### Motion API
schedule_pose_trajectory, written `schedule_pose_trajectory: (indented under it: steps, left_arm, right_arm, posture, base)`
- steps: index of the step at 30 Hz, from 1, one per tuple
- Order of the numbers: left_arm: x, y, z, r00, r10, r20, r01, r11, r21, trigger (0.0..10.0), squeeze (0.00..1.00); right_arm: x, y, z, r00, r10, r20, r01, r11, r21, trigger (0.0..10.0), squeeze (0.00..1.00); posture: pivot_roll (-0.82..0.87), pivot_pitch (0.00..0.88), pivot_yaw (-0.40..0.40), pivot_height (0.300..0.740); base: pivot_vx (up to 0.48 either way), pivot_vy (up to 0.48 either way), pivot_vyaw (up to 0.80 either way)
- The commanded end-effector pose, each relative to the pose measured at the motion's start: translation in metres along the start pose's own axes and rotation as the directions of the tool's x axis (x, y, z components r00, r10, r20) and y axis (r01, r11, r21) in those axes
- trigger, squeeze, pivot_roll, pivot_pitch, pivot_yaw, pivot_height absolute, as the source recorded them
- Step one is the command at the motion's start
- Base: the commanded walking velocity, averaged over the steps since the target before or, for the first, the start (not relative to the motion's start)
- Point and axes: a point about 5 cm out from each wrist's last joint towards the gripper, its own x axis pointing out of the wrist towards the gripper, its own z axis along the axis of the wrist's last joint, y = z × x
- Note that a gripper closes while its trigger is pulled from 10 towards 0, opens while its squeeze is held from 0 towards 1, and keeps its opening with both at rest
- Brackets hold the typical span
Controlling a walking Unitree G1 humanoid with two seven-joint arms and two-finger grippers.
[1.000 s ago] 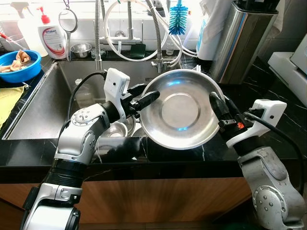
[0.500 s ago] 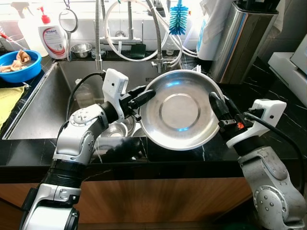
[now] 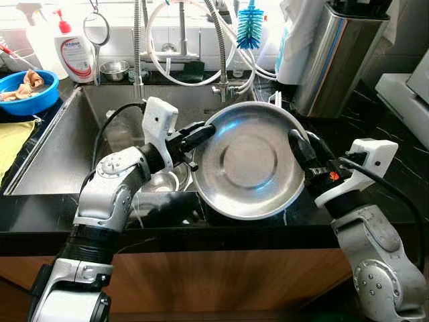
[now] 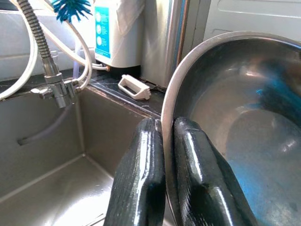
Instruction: Kitchen organization
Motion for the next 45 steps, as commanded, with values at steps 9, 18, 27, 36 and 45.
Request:
schedule_pose_trajectory:
  steps: [9, 18, 27, 36, 45]
  left_arm:
    - [0.003, -0.003, 0.002, 1.000, 0.008, 0.009, -0.008, 1.000, 0.023, 0.0, 0.00]
    - [0.003, 0.039, 0.013, 0.901, 0.428, 0.073, -0.427, 0.904, -0.025, 0.0, 0.00]
    - [-0.015, 0.069, 0.016, 0.711, 0.692, 0.123, -0.702, 0.705, 0.096, 10.0, 0.00]
    - [-0.028, 0.079, -0.003, 0.687, 0.721, 0.092, -0.695, 0.614, 0.374, 10.0, 0.00]
    - [-0.058, 0.093, -0.045, 0.619, 0.783, -0.062, -0.659, 0.561, 0.501, 10.0, 0.00]
  right_arm:
    - [0.004, 0.005, 0.008, 0.999, 0.017, 0.028, -0.016, 1.000, -0.015, 10.0, 1.00]
    - [0.004, 0.005, 0.008, 0.999, 0.008, 0.034, -0.007, 1.000, -0.016, 10.0, 0.00]
    - [0.002, 0.006, 0.010, 0.999, 0.003, 0.042, -0.002, 1.000, -0.014, 10.0, 0.00]
    - [-0.003, -0.004, 0.012, 0.995, -0.077, 0.056, 0.079, 0.997, -0.027, 10.0, 0.00]
    - [-0.010, -0.023, 0.009, 0.975, -0.221, 0.034, 0.224, 0.968, -0.114, 10.0, 0.00]
  posture:
    - [0.00, 0.040, -0.045, 0.740]
    - [0.00, 0.044, -0.043, 0.740]
    - [0.00, 0.045, -0.041, 0.740]
    - [0.00, 0.048, -0.040, 0.740]
    - [0.00, 0.052, -0.040, 0.740]
  base:
    - [0.000, 0.000, 0.00]
    - [0.000, 0.000, 0.00]
    - [0.000, 0.000, 0.00]
    - [0.000, 0.000, 0.00]
    - [0.000, 0.000, 0.00]
